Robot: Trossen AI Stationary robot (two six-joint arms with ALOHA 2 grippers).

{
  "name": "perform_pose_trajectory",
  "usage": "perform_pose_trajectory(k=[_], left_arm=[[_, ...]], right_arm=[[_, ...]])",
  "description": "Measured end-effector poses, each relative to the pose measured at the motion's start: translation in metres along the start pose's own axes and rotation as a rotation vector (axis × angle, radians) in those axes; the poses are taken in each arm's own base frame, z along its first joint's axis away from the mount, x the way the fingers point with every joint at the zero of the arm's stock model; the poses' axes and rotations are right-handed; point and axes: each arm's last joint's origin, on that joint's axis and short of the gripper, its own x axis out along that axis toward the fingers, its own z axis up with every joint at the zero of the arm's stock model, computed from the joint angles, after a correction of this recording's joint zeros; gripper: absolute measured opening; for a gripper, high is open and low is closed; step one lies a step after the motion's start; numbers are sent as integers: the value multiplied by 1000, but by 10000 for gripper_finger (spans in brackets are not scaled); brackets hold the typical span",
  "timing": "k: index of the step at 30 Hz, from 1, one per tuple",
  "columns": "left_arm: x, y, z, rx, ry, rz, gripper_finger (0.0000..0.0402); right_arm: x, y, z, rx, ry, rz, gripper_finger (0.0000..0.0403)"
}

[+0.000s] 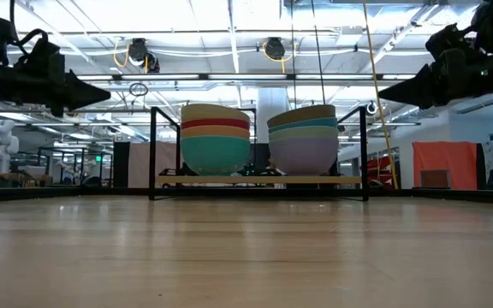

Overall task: Place and stack bowls onto a shelf
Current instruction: Return to Home Position

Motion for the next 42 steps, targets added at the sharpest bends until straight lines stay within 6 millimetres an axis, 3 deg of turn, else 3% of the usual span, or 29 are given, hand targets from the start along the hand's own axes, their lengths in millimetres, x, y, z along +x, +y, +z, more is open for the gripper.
perform_pose_trajectory(k=[10,42], left_arm=[[0,0,-4,-15,36,6,31],[0,0,-3,-23,33,4,31]], right_arm=[[2,1,-16,5,39,4,0],[3,1,-12,18,-14,-4,0]])
